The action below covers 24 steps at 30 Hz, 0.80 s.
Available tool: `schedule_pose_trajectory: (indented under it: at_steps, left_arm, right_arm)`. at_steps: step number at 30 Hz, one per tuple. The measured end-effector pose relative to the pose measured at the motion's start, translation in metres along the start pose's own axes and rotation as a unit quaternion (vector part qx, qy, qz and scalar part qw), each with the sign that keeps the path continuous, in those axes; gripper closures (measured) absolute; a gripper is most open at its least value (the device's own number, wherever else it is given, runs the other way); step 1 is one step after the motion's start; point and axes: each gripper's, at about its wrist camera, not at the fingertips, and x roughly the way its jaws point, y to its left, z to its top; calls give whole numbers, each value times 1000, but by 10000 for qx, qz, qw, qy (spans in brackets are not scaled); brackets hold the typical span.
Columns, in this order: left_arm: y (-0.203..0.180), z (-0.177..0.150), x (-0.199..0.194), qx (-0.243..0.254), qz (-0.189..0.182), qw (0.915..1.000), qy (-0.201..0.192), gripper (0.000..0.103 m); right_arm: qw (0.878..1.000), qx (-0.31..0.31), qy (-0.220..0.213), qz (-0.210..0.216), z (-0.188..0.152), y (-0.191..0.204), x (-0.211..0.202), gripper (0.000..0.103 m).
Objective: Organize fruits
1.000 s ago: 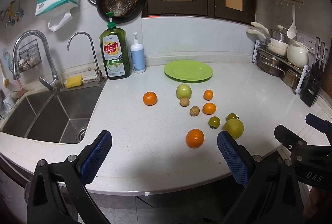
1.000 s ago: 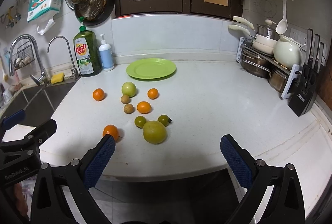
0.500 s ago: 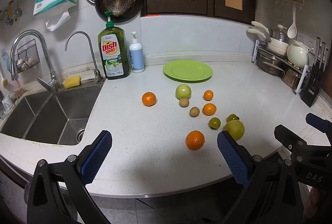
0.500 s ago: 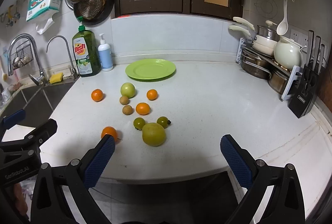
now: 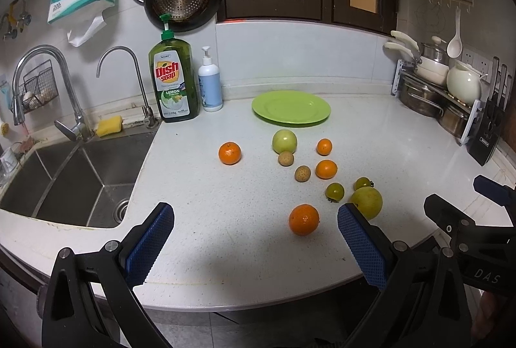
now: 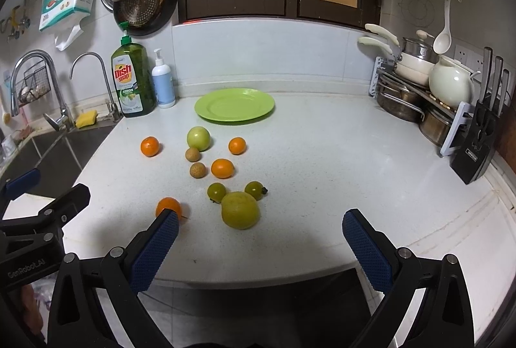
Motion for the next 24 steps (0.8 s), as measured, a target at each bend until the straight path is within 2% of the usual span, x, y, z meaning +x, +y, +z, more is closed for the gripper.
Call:
schedule_pose_trajectory:
  at_steps: [14, 20, 24]
  left_arm:
    - [4, -2, 10, 107, -136, 9998, 102, 0]
    - [6, -9, 22, 290, -360, 9985, 282, 0]
    - [2, -12, 37, 415, -496, 9966, 505, 4]
  right_arm:
    - [9999, 16, 132, -7, -1, 6, 8, 1]
    - [9994, 74, 331, -80, -9, 12, 18, 1]
    - [9986, 14, 512, -88, -16, 16, 27, 1]
